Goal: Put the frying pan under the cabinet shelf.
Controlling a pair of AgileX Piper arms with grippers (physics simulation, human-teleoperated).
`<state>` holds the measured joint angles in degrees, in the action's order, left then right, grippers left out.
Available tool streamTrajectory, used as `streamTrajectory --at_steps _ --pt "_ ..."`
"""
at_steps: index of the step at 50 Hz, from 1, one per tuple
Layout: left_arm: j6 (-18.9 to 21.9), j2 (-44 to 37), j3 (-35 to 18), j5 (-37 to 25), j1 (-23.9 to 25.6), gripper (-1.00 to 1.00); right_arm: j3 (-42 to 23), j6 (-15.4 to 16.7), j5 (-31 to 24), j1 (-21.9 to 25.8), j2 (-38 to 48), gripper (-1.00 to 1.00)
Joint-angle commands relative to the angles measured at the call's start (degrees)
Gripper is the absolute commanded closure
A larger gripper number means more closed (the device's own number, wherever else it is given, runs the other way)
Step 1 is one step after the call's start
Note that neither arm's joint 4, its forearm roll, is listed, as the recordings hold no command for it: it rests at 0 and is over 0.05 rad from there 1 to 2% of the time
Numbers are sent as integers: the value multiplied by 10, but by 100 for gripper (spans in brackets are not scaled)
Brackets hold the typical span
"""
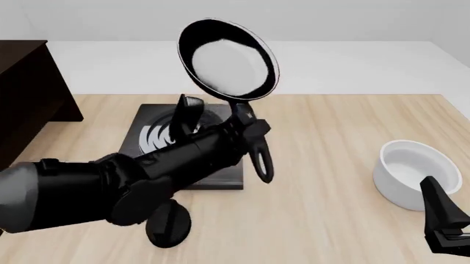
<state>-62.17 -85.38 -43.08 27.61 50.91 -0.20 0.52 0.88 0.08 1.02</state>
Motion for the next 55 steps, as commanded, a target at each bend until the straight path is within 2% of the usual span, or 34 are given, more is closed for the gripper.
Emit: streamTrajectory --at_steps 1,7,12,13,14,16,17,18,20,22,23,25,27,28,30,31,32,34,35,36,37,38,41,42,43,44,45,46,48,50,51,52,54,55 --pt "-67 100 72 62 -19 100 0 0 0 0 0 -100" --pt "-141 99 131 124 -68 100 0 0 0 0 0 -100" --pt "-135 132 127 79 -106 100 0 0 0 0 0 -100" --pt "-154 146 142 107 -127 100 0 0 0 0 0 -100" --pt "-127 163 126 69 -122 100 0 0 0 0 0 -100" --pt "-166 158 152 104 -128 100 0 0 0 0 0 -100" --pt "-166 158 152 104 -128 100 0 0 0 0 0 -100" --pt "-157 169 152 71 -159 100 0 0 0 0 0 -100" --pt "-162 177 156 83 -155 100 0 0 0 0 0 -100" --pt "-150 198 157 52 -194 100 0 0 0 0 0 -100" --pt "-160 193 161 63 -186 100 0 0 0 0 0 -100" --pt "-172 203 175 63 -220 100 0 0 0 0 0 -100" --pt "-156 219 170 24 -246 100 0 0 0 0 0 -100" --pt "-176 214 185 27 -260 100 0 0 0 0 0 -100" --pt "-176 205 181 44 -231 100 0 0 0 0 0 -100" --pt "-200 201 199 65 -242 100 0 0 0 0 0 -100" --pt "-175 221 190 9 -277 100 0 0 0 0 0 -100" --pt "-198 220 206 26 -291 100 0 0 0 0 0 -100" --pt "-174 236 193 -3 -301 100 0 0 0 0 0 -100" --pt "-198 232 211 21 -310 100 0 0 0 0 0 -100" --pt "-239 196 224 73 -267 100 0 0 0 0 0 -100" --pt "-249 190 231 71 -274 100 0 0 0 0 0 -100" --pt "-222 216 219 35 -300 100 0 0 0 0 0 -100" --pt "-276 182 248 90 -288 100 0 0 0 0 0 -100" --pt "-291 164 252 106 -270 100 0 0 0 0 0 -100" --pt "-256 192 237 71 -286 100 0 0 0 0 0 -100" --pt "-262 201 249 72 -311 100 0 0 0 0 0 -100" --pt "-271 188 247 81 -288 100 0 0 0 0 0 -100" --pt "-272 197 252 74 -312 100 0 0 0 0 0 -100" --pt "-279 189 254 86 -302 100 0 0 0 0 0 -100" --pt "-305 165 264 115 -287 100 0 0 0 0 0 -100" --pt "-267 197 248 79 -310 100 0 0 0 0 0 -100" --pt "-278 176 247 95 -277 100 0 0 0 0 0 -100" --pt "-251 202 239 57 -306 100 0 0 0 0 0 -100"
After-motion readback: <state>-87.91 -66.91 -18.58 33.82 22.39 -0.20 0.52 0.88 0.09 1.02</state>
